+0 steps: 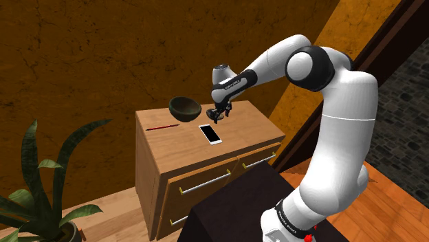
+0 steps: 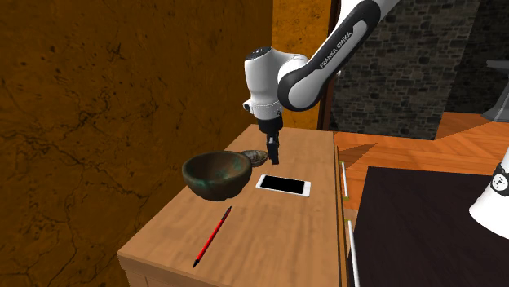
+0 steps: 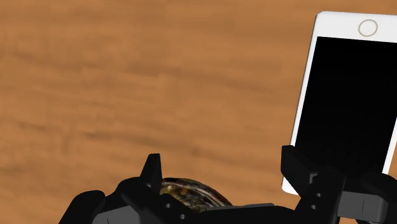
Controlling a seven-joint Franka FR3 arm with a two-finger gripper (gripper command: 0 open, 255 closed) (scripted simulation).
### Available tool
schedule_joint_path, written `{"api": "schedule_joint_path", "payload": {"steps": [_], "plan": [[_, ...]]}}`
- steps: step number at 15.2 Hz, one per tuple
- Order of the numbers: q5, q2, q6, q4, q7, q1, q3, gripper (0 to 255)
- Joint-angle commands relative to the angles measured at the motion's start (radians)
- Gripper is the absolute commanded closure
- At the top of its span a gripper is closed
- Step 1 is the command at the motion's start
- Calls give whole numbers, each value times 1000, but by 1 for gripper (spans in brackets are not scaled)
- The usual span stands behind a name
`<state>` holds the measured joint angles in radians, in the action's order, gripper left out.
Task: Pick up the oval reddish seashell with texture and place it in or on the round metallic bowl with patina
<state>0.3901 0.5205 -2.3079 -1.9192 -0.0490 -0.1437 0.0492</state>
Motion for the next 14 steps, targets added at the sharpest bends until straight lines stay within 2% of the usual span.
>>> {"api": "schedule_joint_path", "payload": {"steps": [1, 4, 5, 14], "plan": [[0, 1, -1, 1, 0, 0, 0, 0], [0, 1, -1, 0, 0, 0, 0, 0], [0, 1, -1, 0, 0, 0, 0, 255], [0, 1, -1, 0, 0, 0, 0, 255]]}}
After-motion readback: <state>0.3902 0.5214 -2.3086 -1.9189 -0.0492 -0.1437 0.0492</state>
